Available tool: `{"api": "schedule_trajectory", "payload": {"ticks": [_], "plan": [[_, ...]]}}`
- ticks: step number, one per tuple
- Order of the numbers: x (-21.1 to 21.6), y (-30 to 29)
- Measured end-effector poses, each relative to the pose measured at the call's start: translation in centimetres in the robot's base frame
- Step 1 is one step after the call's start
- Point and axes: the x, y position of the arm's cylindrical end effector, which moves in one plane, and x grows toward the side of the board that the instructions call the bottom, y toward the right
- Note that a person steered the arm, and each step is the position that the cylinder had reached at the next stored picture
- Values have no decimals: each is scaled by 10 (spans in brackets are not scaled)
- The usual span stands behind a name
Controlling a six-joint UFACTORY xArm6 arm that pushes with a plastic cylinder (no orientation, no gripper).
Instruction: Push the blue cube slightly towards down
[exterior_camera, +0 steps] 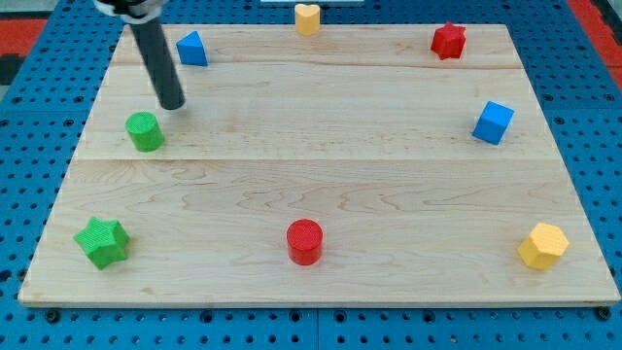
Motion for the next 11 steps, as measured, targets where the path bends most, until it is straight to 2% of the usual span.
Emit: {"api": "schedule_trajectory", "payload": {"ticks": [1,2,4,6,7,8,9,11], "plan": [[-24,108],[-30,170],[-33,179],[-36,275],[-20,370],[-6,396],[24,395],[26,391]]}}
